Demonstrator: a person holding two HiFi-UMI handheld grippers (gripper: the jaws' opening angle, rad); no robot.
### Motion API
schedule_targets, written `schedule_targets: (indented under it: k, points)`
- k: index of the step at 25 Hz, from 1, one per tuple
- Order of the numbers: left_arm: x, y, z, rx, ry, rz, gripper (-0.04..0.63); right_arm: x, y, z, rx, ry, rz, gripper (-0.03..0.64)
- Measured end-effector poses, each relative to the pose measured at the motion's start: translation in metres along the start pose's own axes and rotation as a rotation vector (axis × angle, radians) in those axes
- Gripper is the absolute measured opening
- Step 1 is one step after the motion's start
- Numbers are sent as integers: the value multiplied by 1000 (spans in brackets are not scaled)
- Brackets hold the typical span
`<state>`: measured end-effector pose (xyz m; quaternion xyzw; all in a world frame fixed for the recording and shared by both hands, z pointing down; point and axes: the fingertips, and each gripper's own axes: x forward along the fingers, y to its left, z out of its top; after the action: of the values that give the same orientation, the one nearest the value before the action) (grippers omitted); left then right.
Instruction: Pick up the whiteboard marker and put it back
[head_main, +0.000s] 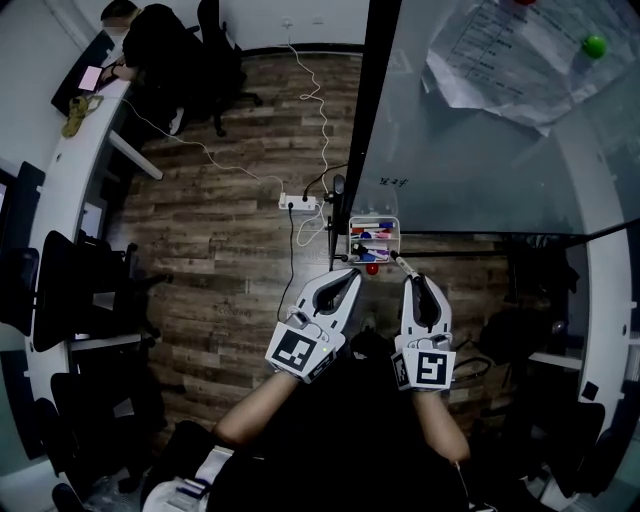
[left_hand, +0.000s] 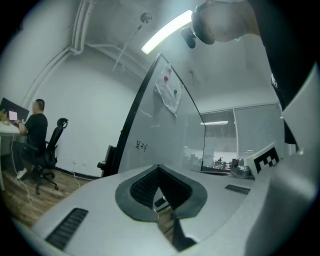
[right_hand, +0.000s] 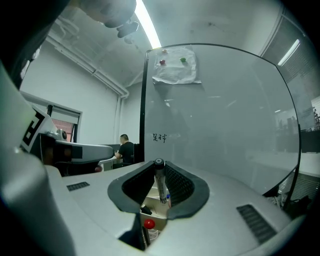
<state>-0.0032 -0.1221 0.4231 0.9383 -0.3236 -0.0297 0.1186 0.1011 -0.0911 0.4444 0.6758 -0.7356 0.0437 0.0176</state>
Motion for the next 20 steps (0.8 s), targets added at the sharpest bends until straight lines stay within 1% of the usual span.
schedule_targets:
  k: [2, 5, 8, 11, 15, 20]
  points:
    - [7, 1, 1, -1, 0, 5, 8, 7, -4, 3, 5, -14, 6, 78]
    - [15, 4, 3, 0, -19, 6, 8, 15, -11, -1, -2, 7, 10, 78]
    - [21, 9, 1, 0, -19, 23, 8, 26, -15, 1, 11, 16, 12, 77]
    - [26, 15, -1, -1, -22, 39, 8, 37, -16, 4, 27, 5, 33, 77]
    - [32, 17, -1, -5, -32, 52, 8, 45, -22, -4, -1, 52, 44, 78]
    - [39, 18, 0, 2, -31, 65, 8, 55, -27, -9, 20, 54, 51, 77]
